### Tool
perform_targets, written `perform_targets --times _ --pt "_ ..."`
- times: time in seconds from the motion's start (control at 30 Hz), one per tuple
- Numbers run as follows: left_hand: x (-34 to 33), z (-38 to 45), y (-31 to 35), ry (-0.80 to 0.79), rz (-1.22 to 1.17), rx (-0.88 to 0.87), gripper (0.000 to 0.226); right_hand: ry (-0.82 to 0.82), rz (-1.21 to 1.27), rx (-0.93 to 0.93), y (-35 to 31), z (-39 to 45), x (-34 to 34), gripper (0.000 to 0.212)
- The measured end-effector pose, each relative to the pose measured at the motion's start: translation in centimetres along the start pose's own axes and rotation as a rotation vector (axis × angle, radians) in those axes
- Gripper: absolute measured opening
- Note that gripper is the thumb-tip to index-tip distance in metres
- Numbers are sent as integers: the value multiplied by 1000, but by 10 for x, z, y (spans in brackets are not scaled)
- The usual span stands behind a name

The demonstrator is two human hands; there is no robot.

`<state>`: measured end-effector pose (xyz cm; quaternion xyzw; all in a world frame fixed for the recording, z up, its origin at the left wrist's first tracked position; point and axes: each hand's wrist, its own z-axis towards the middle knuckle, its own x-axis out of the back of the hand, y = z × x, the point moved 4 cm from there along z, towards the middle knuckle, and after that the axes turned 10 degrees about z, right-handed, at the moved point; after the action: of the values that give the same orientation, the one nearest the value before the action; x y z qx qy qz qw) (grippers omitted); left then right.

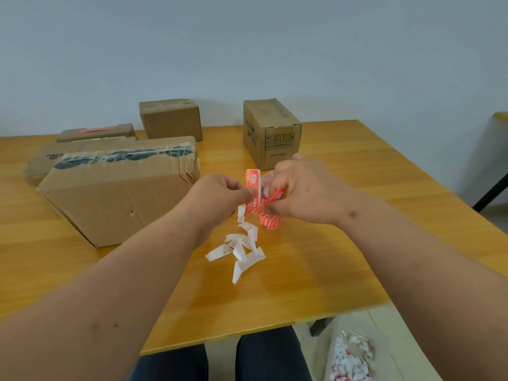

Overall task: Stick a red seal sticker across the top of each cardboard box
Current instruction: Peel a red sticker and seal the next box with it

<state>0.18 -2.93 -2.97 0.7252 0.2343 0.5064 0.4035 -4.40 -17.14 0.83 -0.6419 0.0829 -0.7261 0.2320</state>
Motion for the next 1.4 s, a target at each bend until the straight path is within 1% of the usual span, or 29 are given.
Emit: perform_targets --times 0.2,0.43,0.53,0.73,0.83,0.9,0.97,1.03,1.07,1.13,1.17,1.27,1.4 --pt "2 1 2 60 89 -16 28 -16 29 -4 -2 -1 1 19" --pt "4 5 1 131 230 -40 29 -37 92 -7 -1 -6 6 17" --pt "5 5 1 166 265 -58 29 -46 146 -5 0 -8 7 12" --pt "9 5 5 271 303 -122 34 -101 140 7 7 -8 0 5" --pt "11 4 7 300 287 -126 34 -127 61 7 10 -7 -4 7" --pt "11 3 8 258 211 -114 35 -122 -3 12 8 -7 -4 13" --pt "10 0 10 172 119 -106 35 -67 13 -3 3 -6 2 23" --pt "9 -4 11 95 18 -96 30 44 71 -5 -3 -4 11 36" --pt "10 -5 12 65 -24 -95 28 113 93 -11 -6 -3 16 40" --pt "12 -8 13 23 -61 -97 26 203 171 -55 -7 0 21 37" --pt "14 -10 14 12 -60 -98 25 211 232 -82 -7 1 22 33" --pt "19 -16 15 0 -52 -102 23 199 407 -133 -9 2 23 22" --pt "26 -22 14 -23 -36 -106 21 192 481 -151 -15 3 22 19"
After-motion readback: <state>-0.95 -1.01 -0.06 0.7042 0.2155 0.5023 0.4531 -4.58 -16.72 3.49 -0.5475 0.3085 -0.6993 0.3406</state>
